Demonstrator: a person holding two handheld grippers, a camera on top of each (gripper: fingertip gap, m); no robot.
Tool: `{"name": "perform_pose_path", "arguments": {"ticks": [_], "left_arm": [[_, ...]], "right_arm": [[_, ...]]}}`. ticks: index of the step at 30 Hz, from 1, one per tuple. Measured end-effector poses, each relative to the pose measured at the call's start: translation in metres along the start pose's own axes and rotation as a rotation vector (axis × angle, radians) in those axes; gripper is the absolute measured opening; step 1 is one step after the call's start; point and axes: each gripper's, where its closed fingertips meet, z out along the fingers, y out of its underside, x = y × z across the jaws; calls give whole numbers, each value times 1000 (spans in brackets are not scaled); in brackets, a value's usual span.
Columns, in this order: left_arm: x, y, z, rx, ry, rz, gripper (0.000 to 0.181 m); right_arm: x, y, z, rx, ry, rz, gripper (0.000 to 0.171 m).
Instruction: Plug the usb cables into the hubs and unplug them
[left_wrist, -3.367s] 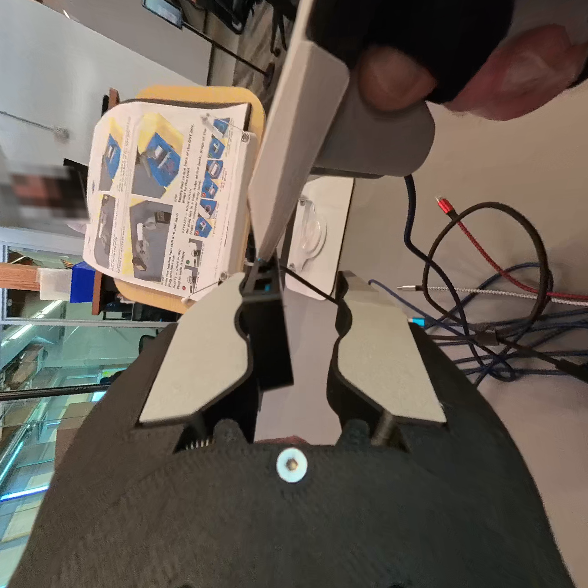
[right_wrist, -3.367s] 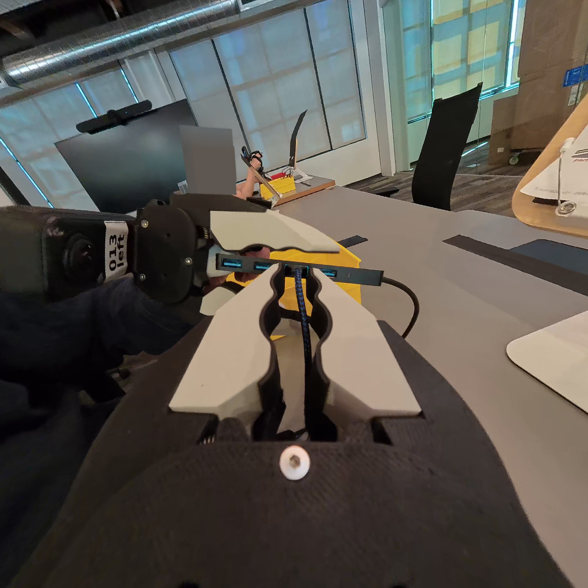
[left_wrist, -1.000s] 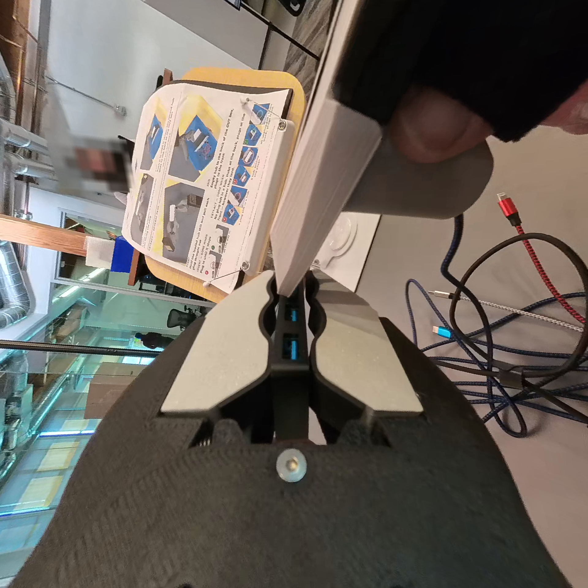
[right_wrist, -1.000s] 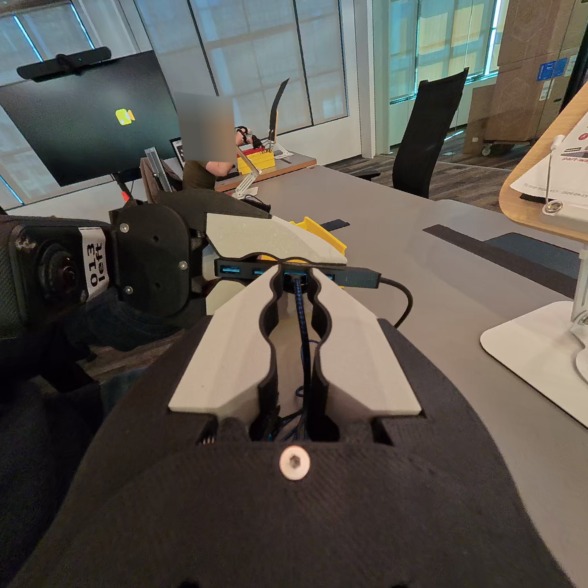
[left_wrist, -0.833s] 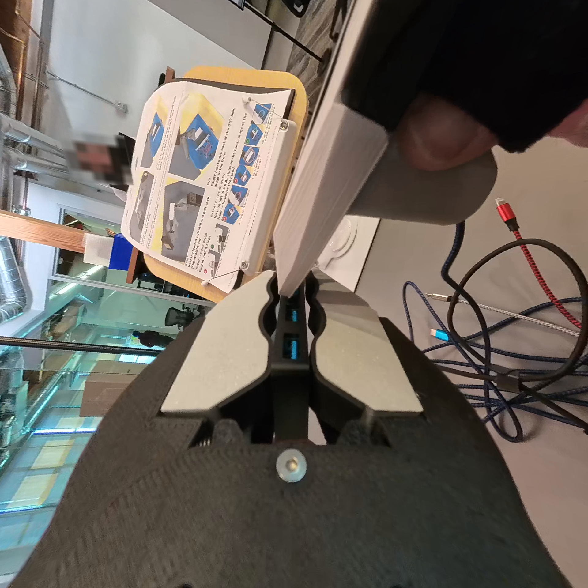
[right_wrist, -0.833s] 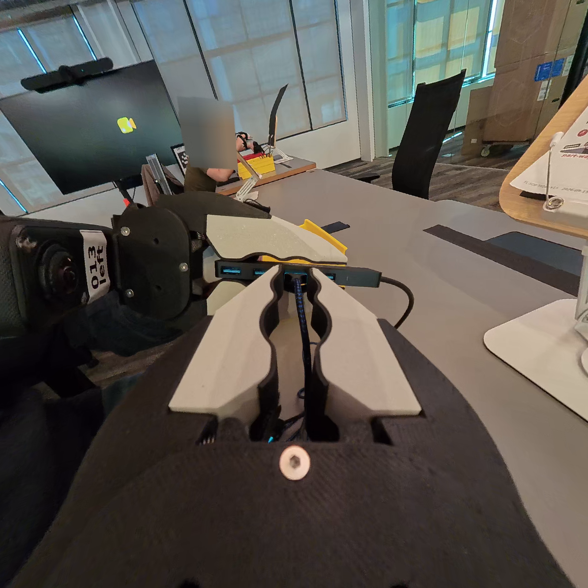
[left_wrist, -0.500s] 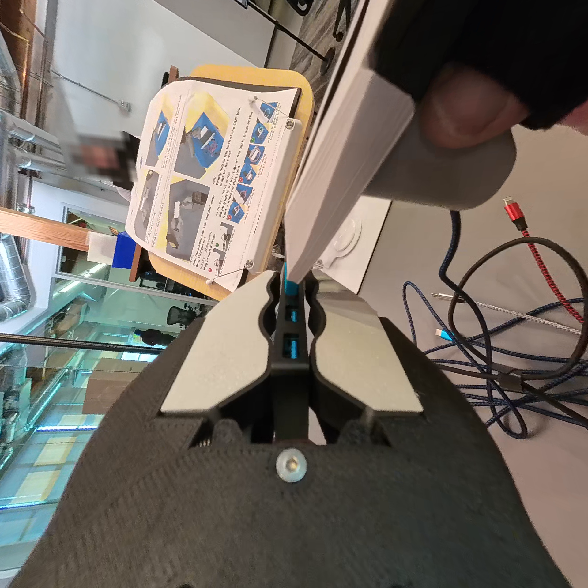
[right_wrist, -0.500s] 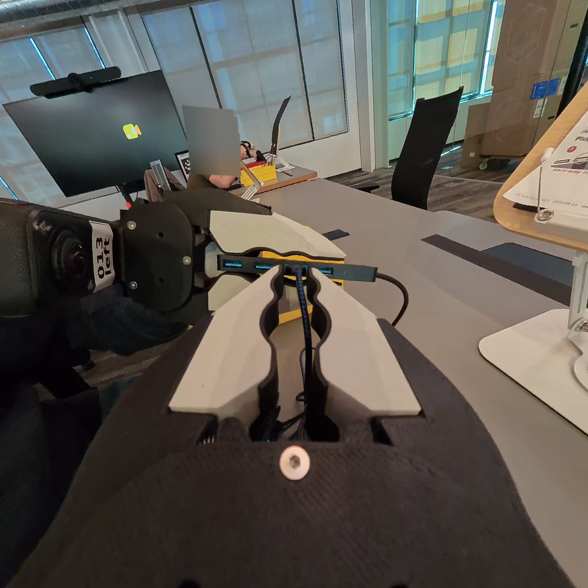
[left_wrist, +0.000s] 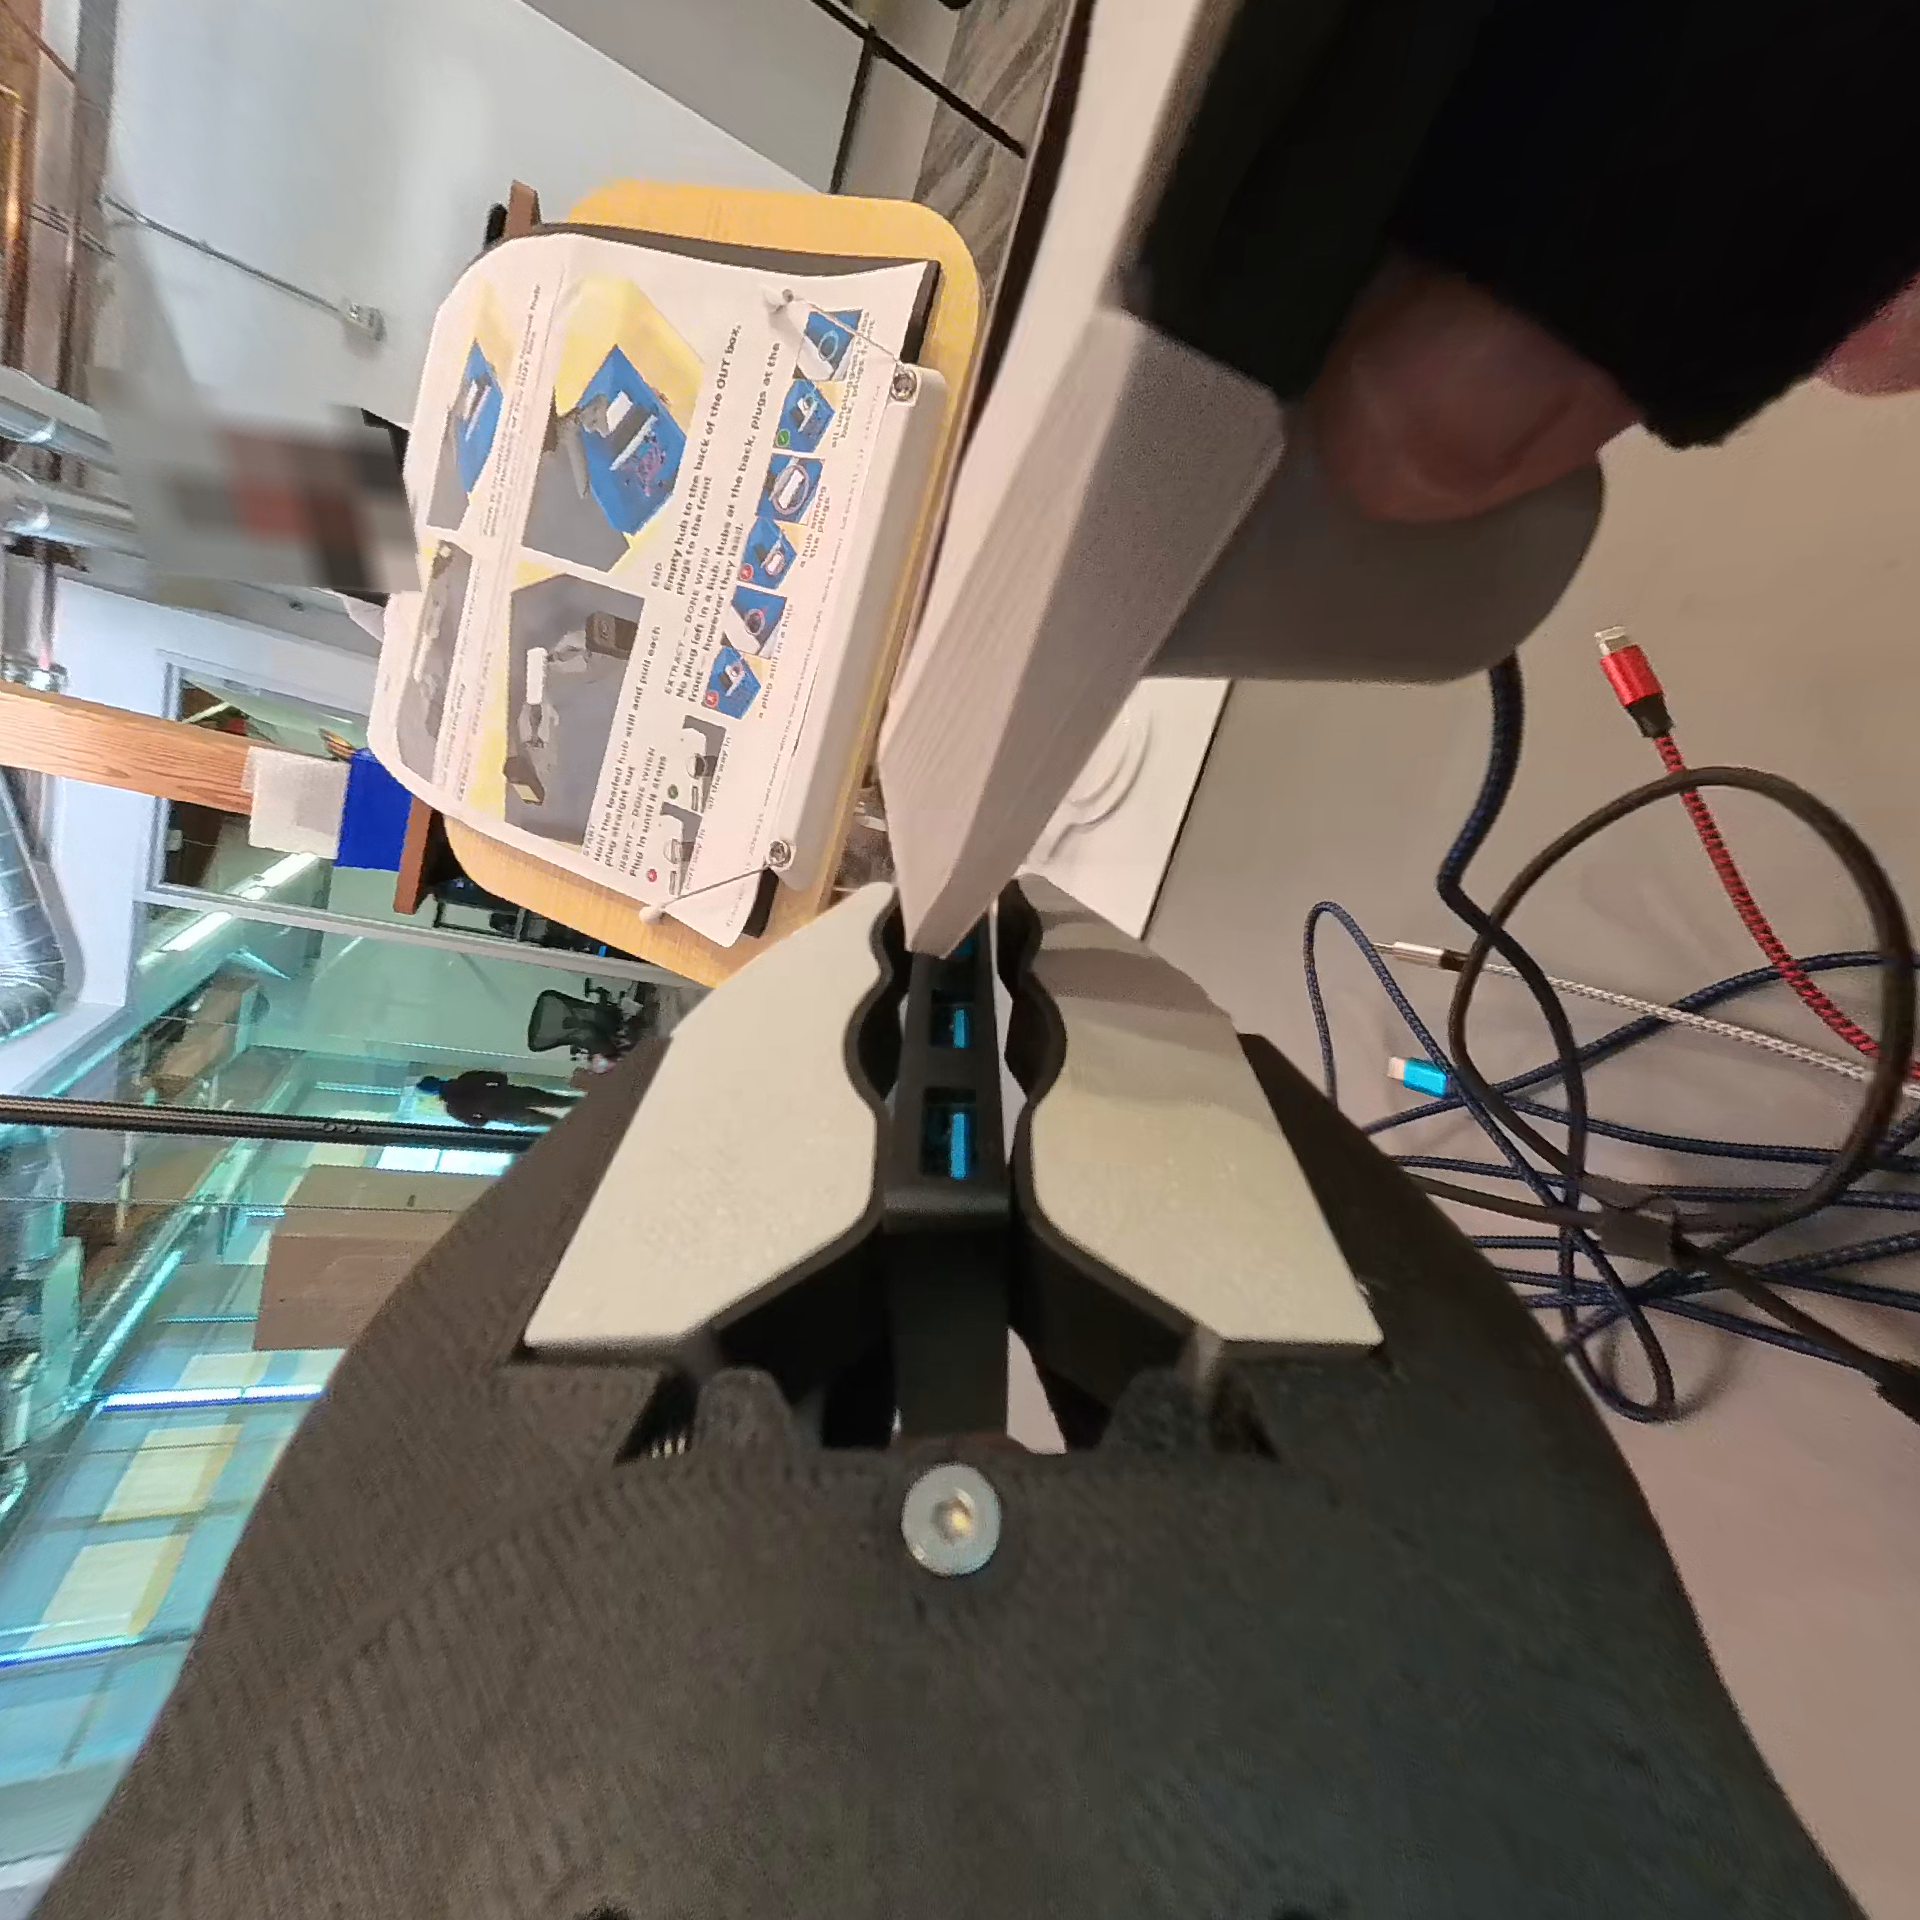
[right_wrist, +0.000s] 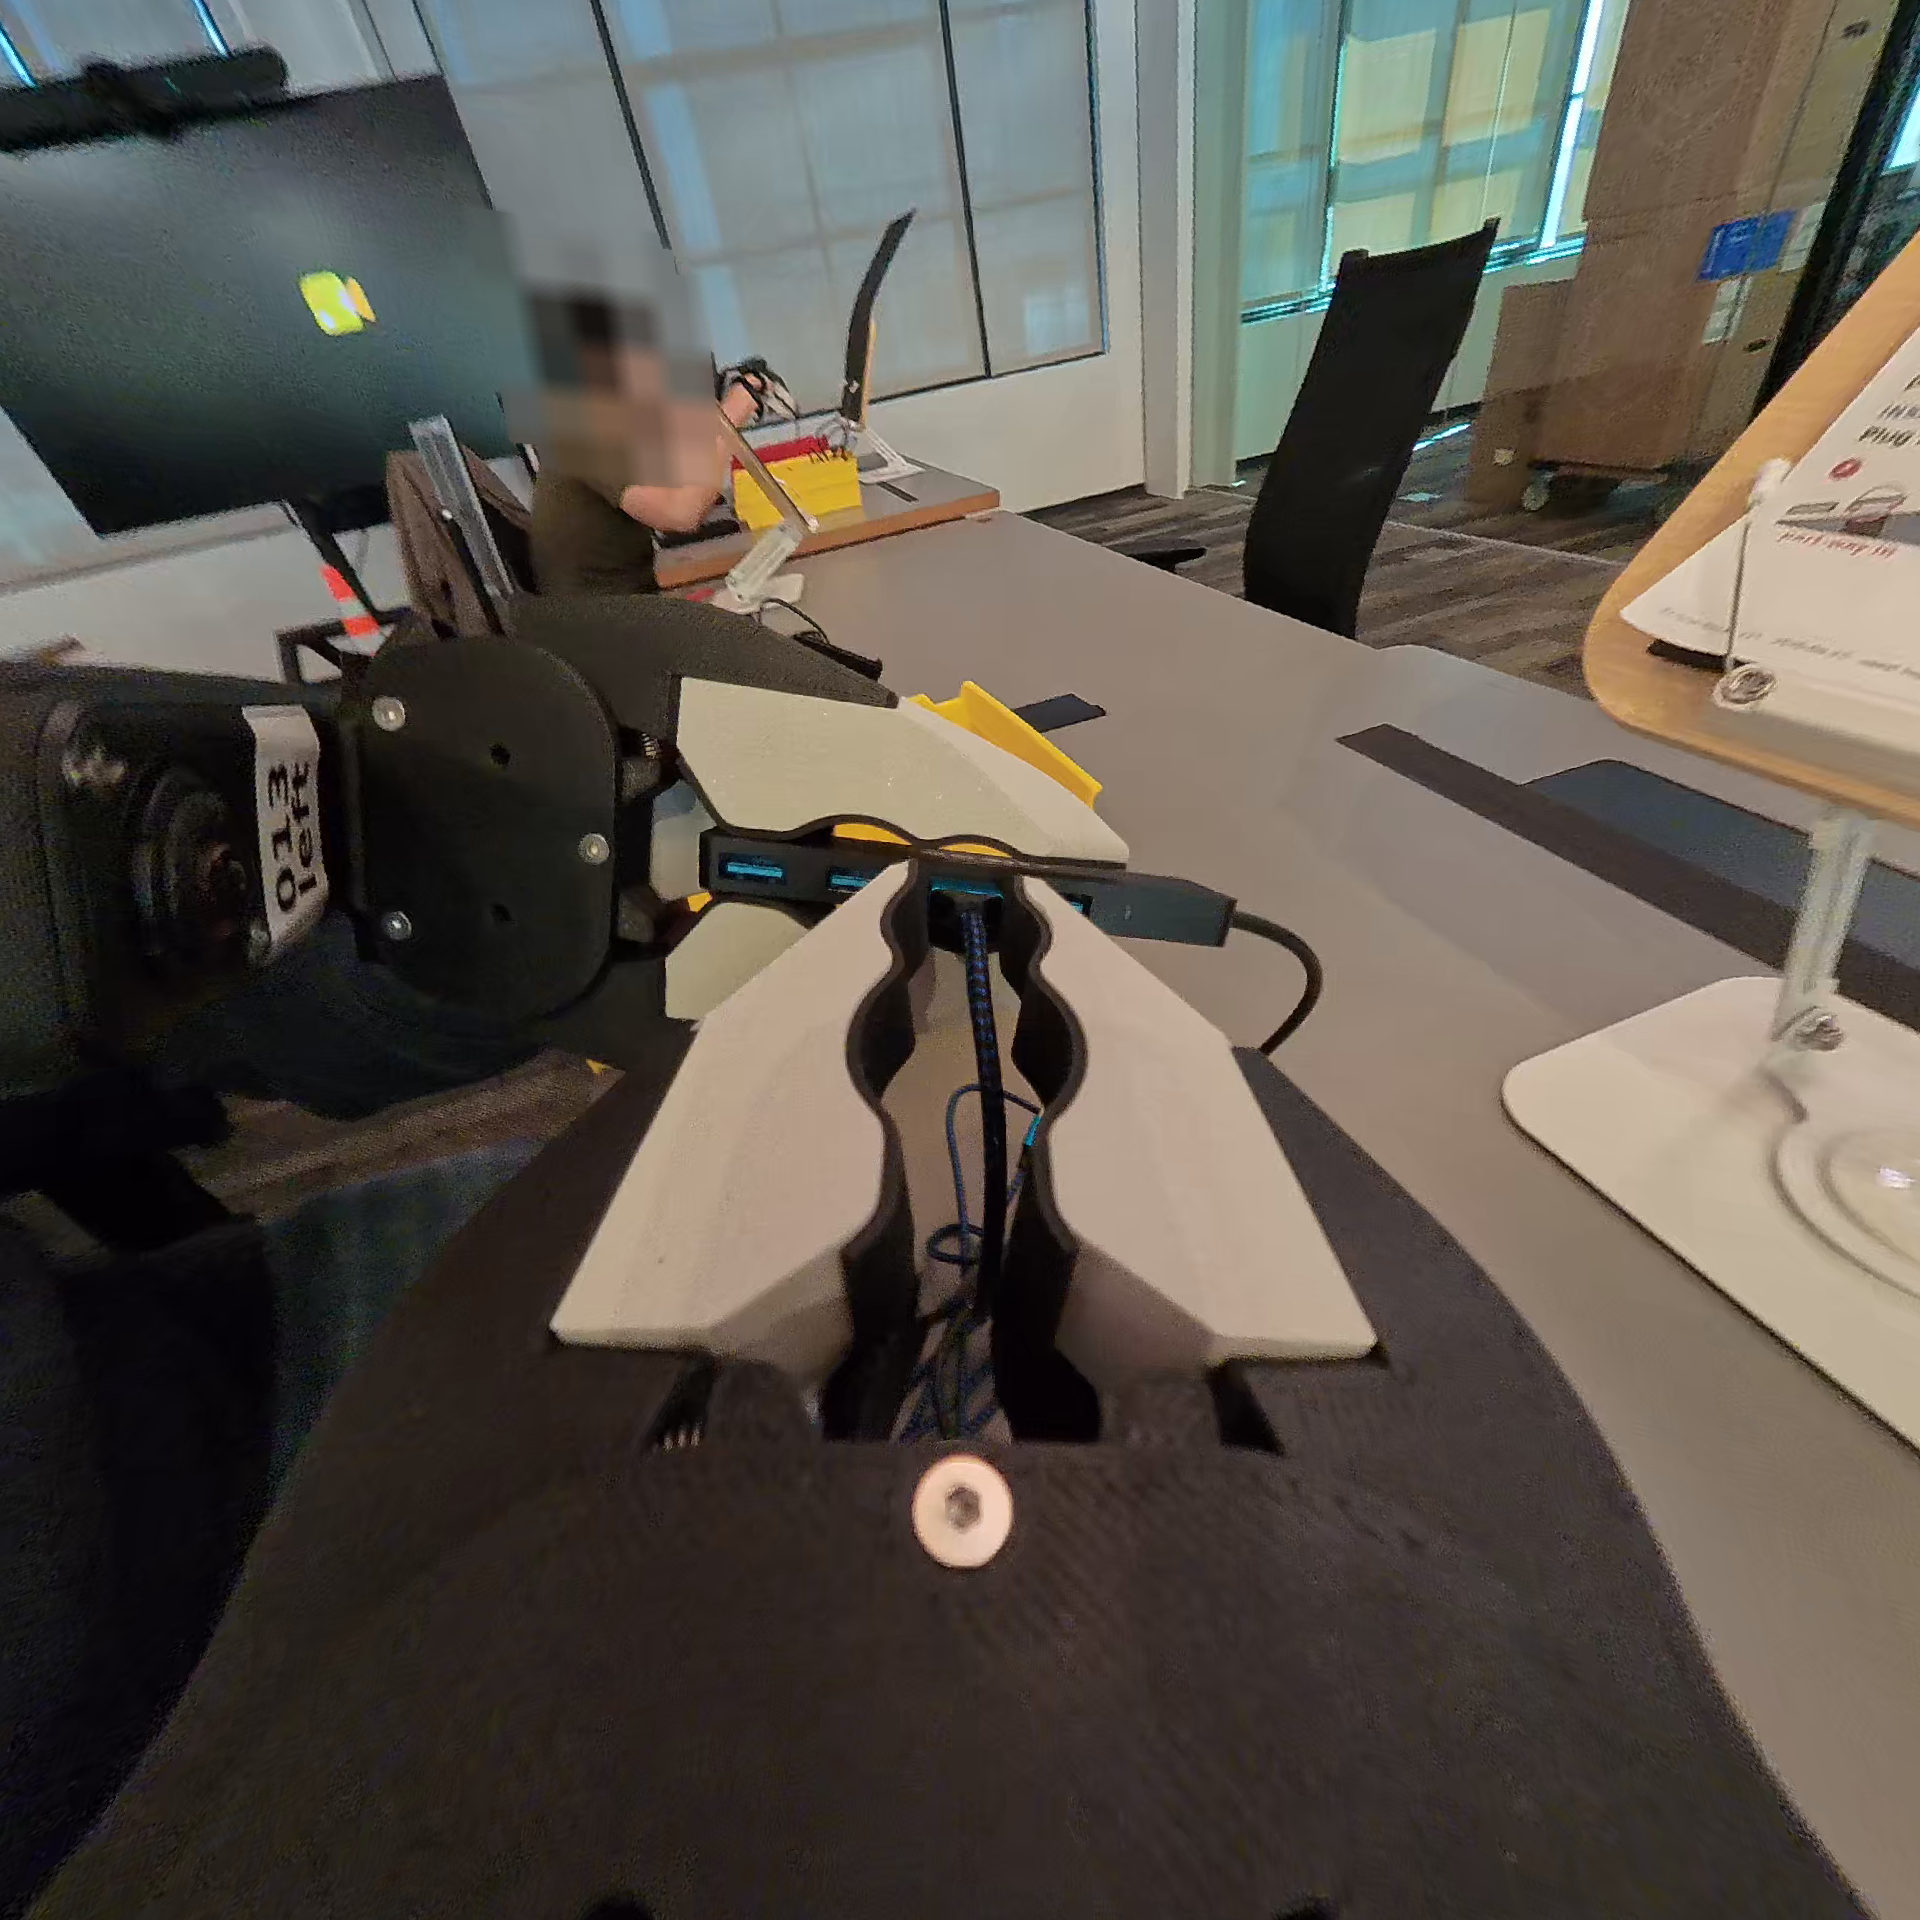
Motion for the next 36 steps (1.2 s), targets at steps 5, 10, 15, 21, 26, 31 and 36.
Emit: {"name": "perform_pose_path", "arguments": {"ticks": [5,10,15,21,26,31,36], "left_arm": [[1,8,3,-17,19,-24,16],[-4,10,2,-5,5,-39,17],[-4,6,1,14,8,-41,17],[1,6,3,11,21,-36,17],[3,15,8,-15,29,-61,17],[2,10,5,-3,22,-41,16],[13,-2,-1,76,138,-15,26]], "right_arm": [[1,1,0,-65,112,-162,11],[-3,-4,-1,-55,110,-164,11],[-4,-6,-2,29,-33,49,12],[-1,-2,-3,55,-99,135,11],[1,1,-1,-71,110,-139,11],[0,1,1,-83,116,-185,11],[-4,3,-3,-60,-6,-157,11]]}}
